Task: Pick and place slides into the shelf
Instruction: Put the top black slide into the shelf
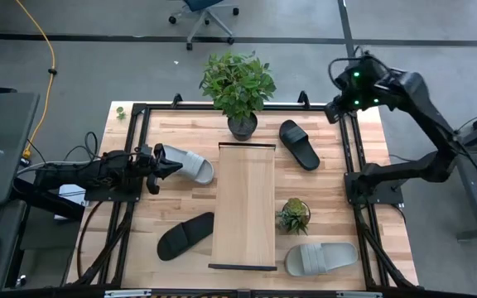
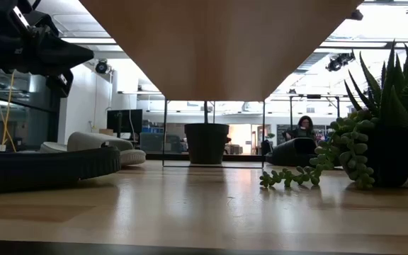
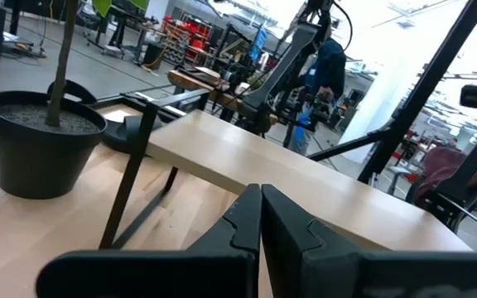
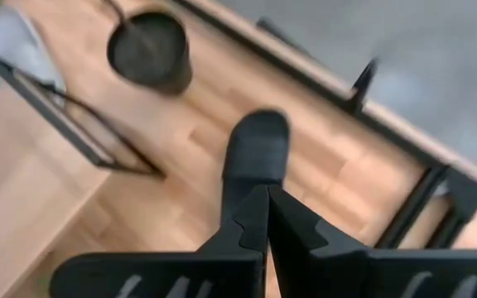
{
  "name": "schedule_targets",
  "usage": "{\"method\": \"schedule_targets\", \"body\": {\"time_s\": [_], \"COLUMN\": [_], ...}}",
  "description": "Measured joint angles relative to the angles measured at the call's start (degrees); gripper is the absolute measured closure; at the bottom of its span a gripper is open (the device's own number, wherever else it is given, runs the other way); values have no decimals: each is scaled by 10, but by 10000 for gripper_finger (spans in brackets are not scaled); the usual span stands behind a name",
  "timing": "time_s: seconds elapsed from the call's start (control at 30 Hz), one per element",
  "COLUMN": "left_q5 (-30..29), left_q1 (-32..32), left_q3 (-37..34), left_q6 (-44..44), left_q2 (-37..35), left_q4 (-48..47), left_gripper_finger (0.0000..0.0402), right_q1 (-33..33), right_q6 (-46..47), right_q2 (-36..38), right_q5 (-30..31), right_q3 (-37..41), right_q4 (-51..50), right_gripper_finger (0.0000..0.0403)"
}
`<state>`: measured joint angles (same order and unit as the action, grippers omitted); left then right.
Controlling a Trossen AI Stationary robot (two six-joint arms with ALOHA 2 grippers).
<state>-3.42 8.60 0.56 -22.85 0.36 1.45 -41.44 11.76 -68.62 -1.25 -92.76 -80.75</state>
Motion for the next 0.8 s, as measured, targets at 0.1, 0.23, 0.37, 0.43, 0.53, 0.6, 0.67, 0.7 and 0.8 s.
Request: {"method": "schedule_targets", "body": {"time_s": [0.1,0.23,0.37,0.43,0.53,0.6,0.67,0.7,0.8], "left_q5": [0,0,0,0,0,0,0,0,0], "left_q1": [0,0,0,0,0,0,0,0,0], "left_q3": [0,0,0,0,0,0,0,0,0], "left_q6": [0,0,0,0,0,0,2,3,5], "left_q2": [0,0,0,0,0,0,0,0,0], "left_q4": [0,0,0,0,0,0,0,0,0], "left_gripper_finger": [401,401,401,401,401,401,401,401,401], "right_q1": [-14,-21,-21,-21,-21,-21,-21,-21,-21], "right_q6": [-1,7,31,46,65,76,91,101,140], "right_q2": [5,13,19,22,24,24,24,24,30], "right_q5": [-41,-78,-96,-98,-113,-130,-147,-153,-164], "right_q3": [64,151,227,262,302,325,346,357,396], "right_q4": [23,61,103,125,157,179,208,225,281], "right_gripper_finger": [402,402,402,402,402,402,402,402,402]}}
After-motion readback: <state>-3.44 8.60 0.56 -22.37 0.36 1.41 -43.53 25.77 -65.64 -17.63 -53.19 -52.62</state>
